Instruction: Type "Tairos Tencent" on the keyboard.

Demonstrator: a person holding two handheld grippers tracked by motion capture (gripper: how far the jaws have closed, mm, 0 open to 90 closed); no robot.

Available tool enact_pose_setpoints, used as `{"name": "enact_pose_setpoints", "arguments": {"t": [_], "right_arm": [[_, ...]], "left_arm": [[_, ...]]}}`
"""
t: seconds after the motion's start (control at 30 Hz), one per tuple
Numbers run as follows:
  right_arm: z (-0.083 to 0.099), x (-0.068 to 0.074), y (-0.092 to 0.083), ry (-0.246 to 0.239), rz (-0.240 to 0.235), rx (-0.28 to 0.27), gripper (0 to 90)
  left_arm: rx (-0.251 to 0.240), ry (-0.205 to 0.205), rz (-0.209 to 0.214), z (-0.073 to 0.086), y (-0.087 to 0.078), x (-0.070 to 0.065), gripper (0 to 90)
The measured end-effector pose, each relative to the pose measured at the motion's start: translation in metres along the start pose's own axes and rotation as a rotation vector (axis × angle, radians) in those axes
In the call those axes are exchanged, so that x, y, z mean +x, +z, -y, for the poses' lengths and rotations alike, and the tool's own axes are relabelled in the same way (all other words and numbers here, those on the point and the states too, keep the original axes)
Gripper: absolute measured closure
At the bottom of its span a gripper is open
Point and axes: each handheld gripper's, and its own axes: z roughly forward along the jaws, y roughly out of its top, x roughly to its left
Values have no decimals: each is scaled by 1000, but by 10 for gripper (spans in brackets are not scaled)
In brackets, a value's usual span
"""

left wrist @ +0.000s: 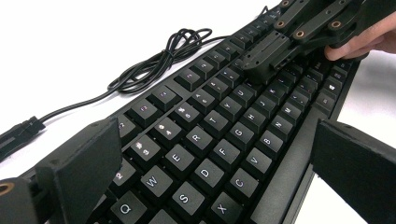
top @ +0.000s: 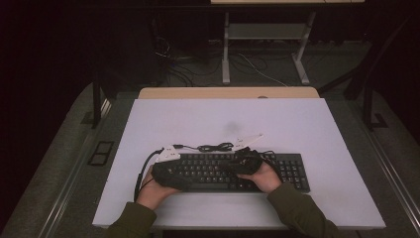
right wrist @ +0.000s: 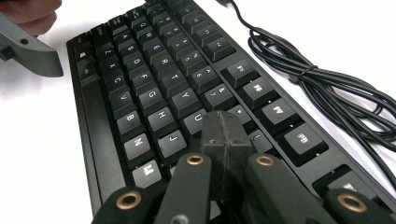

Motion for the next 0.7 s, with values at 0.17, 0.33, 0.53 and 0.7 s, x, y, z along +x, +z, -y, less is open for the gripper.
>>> {"name": "enact_pose_setpoints", "arguments": {"t": [0.17, 0.33, 0.53, 0.7], "right_arm": [[0, 0, 0, -1, 0, -1, 895], [-2, 1, -2, 2, 0, -11, 895], [-2, 1, -5, 2, -3, -27, 895], [-4, 0, -9, 6, -15, -48, 838]], "left_arm": [[1, 1, 0, 0, 0, 0, 17], [0, 3, 0, 0, 0, 0, 17], [1, 4, -1, 0, 0, 0, 17], [4, 3, -2, -1, 0, 0, 19]]}}
